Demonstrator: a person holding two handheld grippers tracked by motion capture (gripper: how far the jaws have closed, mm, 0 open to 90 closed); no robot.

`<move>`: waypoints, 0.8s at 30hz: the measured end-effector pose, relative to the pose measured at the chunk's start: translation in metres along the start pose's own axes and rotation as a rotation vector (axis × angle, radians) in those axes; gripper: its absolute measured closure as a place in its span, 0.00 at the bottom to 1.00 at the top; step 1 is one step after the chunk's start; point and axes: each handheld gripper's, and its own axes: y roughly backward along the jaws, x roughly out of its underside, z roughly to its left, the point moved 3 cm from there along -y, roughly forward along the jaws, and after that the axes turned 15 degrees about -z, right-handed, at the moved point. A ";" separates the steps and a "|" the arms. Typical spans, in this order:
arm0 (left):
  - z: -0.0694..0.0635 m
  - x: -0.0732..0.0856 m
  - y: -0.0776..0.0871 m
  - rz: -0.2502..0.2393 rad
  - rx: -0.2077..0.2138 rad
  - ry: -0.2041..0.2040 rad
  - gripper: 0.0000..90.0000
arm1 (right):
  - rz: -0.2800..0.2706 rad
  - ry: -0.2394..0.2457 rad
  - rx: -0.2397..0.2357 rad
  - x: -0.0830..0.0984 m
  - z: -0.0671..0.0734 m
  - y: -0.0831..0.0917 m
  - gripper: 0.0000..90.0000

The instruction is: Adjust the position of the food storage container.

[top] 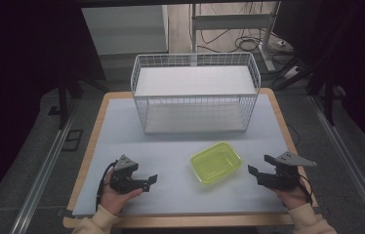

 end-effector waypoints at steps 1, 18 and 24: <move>0.000 -0.001 -0.001 0.000 -0.004 -0.006 0.10 | -0.001 -0.002 0.001 0.000 -0.001 0.000 0.24; -0.006 0.001 0.003 -0.003 -0.014 -0.061 0.13 | -0.015 0.027 0.045 -0.003 -0.003 0.011 0.24; -0.006 -0.002 0.000 0.006 0.017 -0.072 0.28 | 0.003 0.019 0.055 0.001 -0.009 0.007 0.23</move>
